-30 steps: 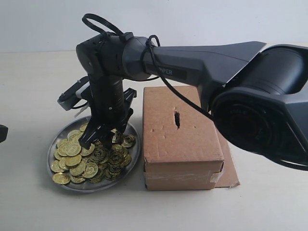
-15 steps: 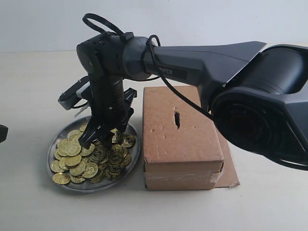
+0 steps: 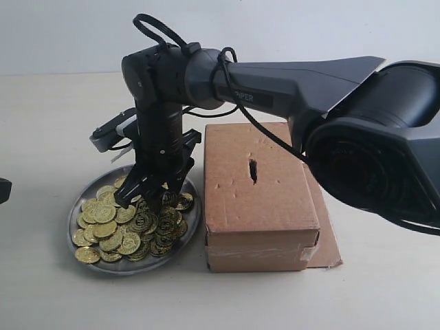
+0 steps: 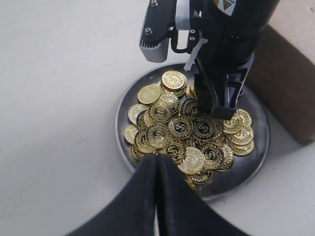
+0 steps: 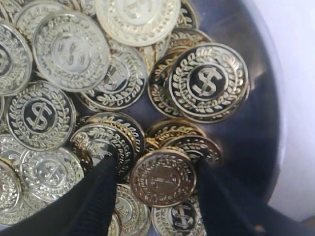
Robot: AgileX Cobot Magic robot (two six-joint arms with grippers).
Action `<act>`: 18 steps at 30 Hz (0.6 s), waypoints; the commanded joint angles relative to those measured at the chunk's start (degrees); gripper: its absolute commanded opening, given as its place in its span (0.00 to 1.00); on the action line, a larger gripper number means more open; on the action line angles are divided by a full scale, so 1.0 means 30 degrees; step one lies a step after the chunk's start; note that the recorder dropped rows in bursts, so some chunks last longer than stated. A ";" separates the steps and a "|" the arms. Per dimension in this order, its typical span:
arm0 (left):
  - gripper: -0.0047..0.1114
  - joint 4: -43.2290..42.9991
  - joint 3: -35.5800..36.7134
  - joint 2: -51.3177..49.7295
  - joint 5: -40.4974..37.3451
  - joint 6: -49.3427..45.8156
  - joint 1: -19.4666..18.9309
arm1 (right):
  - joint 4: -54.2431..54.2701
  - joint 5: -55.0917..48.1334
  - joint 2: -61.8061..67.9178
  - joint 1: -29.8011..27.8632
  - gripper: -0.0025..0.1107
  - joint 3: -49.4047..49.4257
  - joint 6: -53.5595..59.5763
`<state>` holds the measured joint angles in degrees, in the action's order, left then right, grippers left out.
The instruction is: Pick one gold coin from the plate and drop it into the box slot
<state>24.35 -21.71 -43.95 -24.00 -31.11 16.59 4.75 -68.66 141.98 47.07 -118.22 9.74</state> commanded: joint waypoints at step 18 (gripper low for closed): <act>0.04 0.0156 -0.0162 -0.0047 0.0059 -0.0027 0.0105 | 0.0085 0.0032 0.0025 -0.0058 0.32 0.0001 0.0142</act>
<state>24.35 -21.71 -43.95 -24.00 -31.11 16.59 4.75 -68.90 141.98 47.07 -118.22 9.83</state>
